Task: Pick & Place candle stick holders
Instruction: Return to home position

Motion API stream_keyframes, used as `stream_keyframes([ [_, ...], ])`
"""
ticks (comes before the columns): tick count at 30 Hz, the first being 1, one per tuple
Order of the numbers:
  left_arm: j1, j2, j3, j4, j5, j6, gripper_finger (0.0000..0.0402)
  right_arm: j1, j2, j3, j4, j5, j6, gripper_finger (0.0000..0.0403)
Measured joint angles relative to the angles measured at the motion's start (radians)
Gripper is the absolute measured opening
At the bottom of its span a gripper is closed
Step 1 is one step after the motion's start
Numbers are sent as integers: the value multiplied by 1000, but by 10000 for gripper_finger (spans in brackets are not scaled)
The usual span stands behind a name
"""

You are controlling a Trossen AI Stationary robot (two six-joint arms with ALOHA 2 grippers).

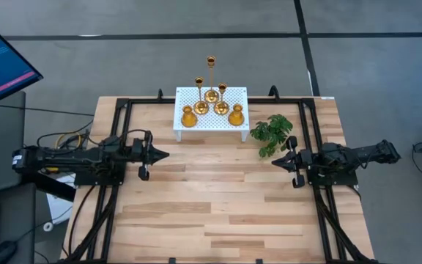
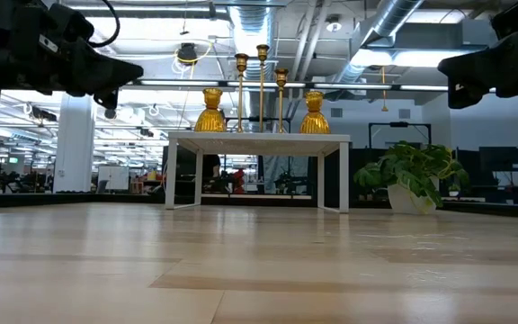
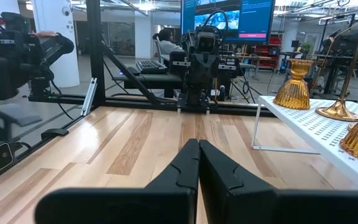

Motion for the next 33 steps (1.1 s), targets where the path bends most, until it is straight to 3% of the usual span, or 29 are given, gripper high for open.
stream_keyframes([
  [13,0,-316,1,13,1,0,4,0,0,0,0,0,0,0],
  [30,0,-313,0,63,0,-4,4,0,0,-1,6,0,0,0],
  [33,-1,-313,0,39,1,-109,4,0,0,-1,6,0,0,0],
])
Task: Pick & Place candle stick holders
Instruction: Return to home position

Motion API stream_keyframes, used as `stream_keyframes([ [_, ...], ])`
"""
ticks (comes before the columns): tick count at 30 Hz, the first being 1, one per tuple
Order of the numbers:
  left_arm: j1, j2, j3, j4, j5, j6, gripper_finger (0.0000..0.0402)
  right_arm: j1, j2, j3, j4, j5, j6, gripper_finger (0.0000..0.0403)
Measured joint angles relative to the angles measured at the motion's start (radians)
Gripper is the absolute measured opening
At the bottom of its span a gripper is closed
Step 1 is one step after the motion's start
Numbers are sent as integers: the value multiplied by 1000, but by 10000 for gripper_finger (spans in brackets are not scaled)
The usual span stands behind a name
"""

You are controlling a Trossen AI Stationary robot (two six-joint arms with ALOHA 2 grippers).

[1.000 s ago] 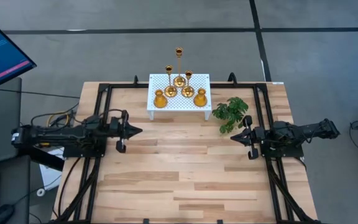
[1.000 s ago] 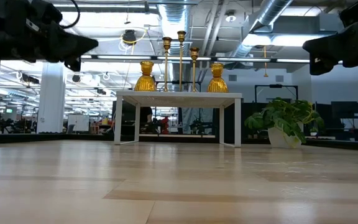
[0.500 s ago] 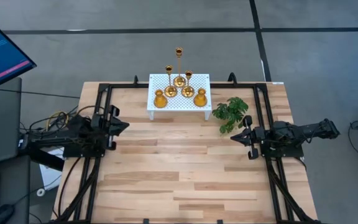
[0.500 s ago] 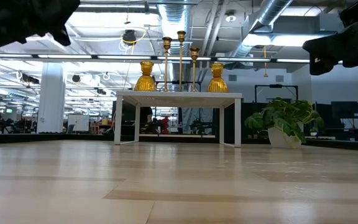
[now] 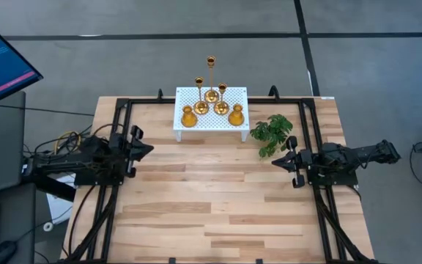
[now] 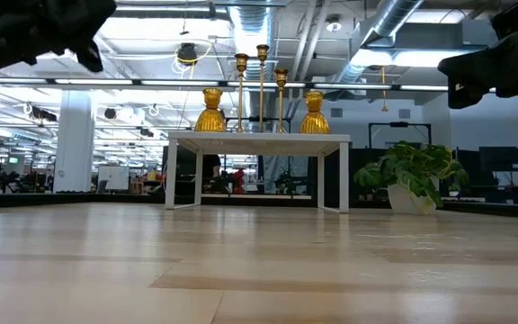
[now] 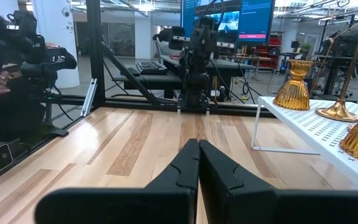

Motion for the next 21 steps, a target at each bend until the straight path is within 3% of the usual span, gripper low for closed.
stream_keyframes([
  [16,0,1,-2,-498,17,89,4,0,0,0,1,0,0,0],
  [21,0,0,-2,-513,13,91,4,0,0,0,1,0,0,0],
])
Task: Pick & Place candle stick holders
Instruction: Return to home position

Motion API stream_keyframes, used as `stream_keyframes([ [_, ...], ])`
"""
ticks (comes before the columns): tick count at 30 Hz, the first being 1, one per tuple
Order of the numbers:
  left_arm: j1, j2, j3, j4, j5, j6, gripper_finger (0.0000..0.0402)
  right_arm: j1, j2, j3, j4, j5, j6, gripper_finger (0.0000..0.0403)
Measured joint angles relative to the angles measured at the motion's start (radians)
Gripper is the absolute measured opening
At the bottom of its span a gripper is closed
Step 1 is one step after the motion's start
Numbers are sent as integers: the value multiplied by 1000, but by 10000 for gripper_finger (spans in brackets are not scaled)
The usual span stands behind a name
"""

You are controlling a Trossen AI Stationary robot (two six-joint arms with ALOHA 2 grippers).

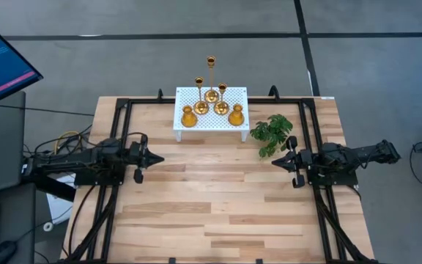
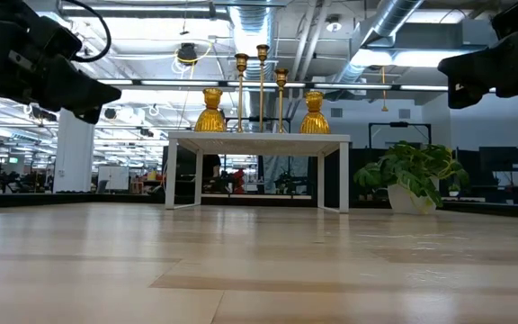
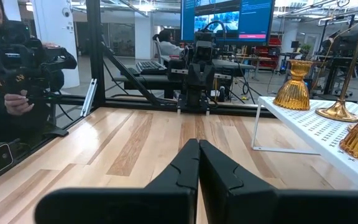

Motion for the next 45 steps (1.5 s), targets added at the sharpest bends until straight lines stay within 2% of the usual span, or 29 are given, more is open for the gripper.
stream_keyframes([
  [45,0,1,0,15,0,19,4,0,0,0,0,0,0,0],
])
